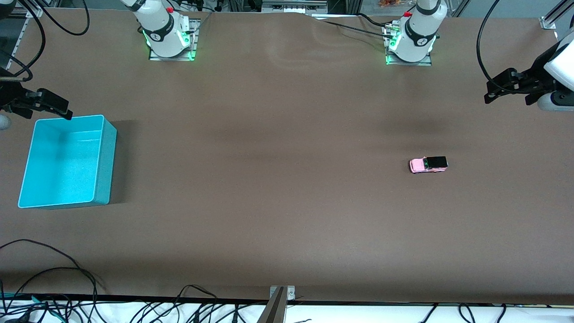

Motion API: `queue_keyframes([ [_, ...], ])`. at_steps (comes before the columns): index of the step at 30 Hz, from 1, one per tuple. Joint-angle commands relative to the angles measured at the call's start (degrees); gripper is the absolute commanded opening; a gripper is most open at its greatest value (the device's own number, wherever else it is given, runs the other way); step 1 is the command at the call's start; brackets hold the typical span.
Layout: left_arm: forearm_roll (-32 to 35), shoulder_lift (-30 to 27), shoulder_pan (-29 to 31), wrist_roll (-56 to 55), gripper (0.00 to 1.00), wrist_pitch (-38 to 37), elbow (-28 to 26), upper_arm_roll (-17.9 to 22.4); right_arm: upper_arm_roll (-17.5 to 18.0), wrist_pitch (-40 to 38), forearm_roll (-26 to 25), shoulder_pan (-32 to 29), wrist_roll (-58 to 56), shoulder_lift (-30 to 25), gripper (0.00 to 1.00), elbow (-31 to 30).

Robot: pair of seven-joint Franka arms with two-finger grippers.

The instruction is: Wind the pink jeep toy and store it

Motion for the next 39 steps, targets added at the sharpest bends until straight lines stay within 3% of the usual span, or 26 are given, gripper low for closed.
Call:
queue_keyframes([
  [1, 0.54, 1.25, 0.60, -0.04, 1.00, -1.13, 2.28, -0.34, 0.11, -0.26, -0.66, -0.09, 0.07, -1.06, 1.00, -0.28],
  [39, 0.45, 3.89, 1.48, 0.31, 1.00, -0.95, 2.89, -0.25, 0.11, -0.70, -1.54, 0.00, 0.33, -1.15, 1.00, -0.46],
])
